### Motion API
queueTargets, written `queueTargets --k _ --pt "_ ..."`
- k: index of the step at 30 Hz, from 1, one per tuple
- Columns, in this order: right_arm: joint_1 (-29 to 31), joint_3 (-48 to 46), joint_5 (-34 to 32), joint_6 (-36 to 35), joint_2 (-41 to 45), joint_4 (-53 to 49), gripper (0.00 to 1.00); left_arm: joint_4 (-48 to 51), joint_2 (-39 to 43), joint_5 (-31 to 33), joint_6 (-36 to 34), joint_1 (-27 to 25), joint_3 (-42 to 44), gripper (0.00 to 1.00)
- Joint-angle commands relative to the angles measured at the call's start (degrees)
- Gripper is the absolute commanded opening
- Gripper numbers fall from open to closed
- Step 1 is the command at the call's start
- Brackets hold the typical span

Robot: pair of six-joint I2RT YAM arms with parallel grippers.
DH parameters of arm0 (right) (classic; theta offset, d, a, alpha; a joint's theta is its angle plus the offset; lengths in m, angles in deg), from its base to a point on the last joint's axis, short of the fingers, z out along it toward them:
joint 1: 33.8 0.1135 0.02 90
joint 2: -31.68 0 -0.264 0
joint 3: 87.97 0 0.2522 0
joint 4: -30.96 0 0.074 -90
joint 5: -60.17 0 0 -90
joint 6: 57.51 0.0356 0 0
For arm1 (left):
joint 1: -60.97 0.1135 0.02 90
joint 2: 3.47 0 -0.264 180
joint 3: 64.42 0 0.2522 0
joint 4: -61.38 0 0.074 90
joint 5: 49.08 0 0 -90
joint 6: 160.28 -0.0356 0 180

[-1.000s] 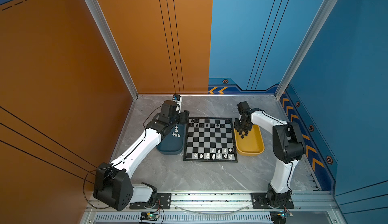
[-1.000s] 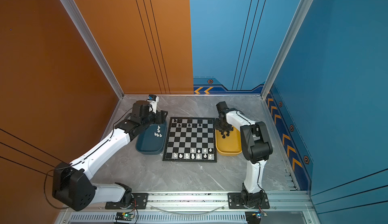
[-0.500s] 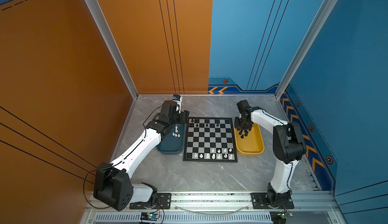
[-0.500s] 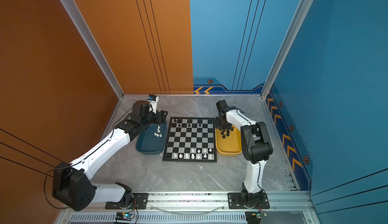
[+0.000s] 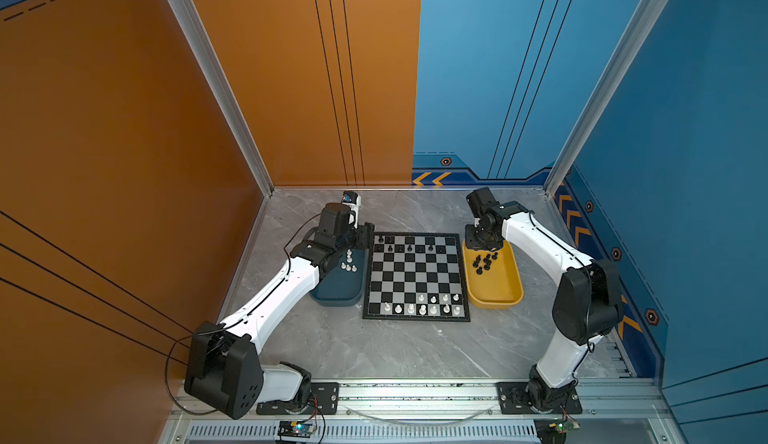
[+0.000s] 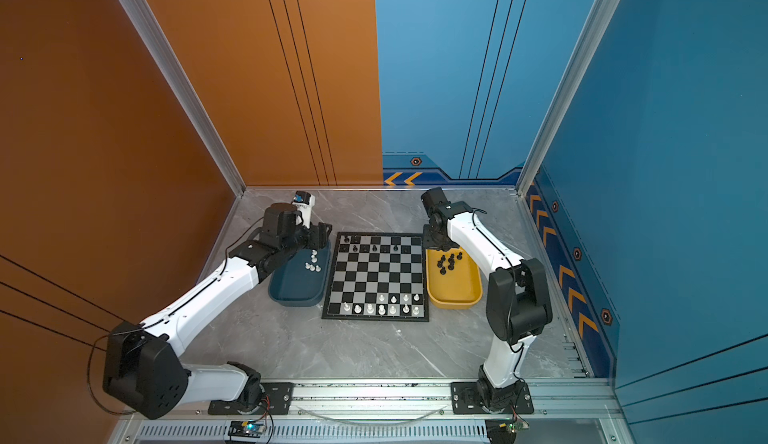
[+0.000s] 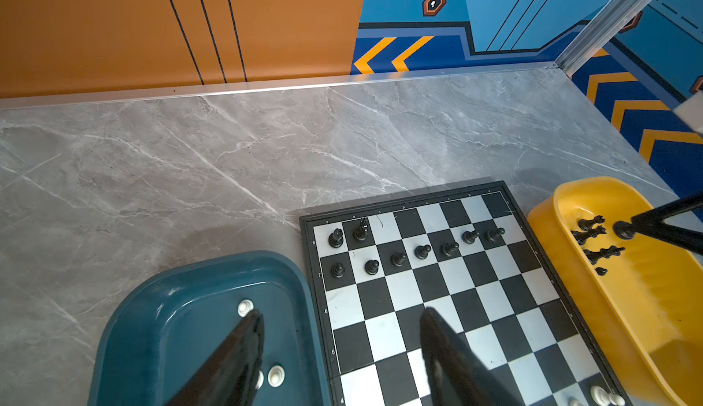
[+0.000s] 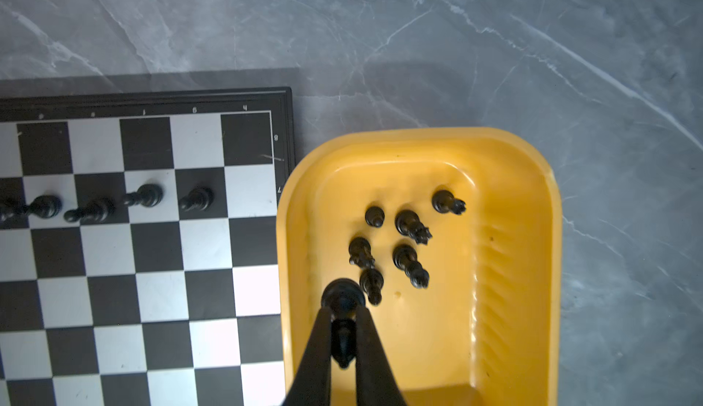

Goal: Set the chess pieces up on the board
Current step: 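Lift the black piece out of the yellow tray with the right gripper, then carry the black piece over the board's far back row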

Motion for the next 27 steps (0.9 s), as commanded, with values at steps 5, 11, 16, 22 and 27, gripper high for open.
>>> queueTargets --k 5,11,16,22,27 --pt "6.3 8.5 -3.8 -1.2 1.3 -8.4 0.0 -2.3 2.3 -0.6 -0.7 1.4 3.2 0.67" --pt "11.6 18.8 -2.1 -1.6 -6.0 -9.0 0.0 -2.9 3.7 -0.8 -0.6 2.4 4.7 0.67" --pt "14.4 29.7 -0.1 -2.5 -15.7 -10.1 0.0 -3.1 4.9 -1.2 -0.4 3.6 6.0 0.67" --pt "16.1 42.6 1.0 -3.1 -28.0 -11.7 0.0 -3.1 6.3 -1.5 -0.4 5.1 7.3 0.67" --pt "16.6 51.8 3.1 -2.1 -35.9 -12.0 0.0 -3.1 6.6 -1.8 -0.3 6.6 7.9 0.68"
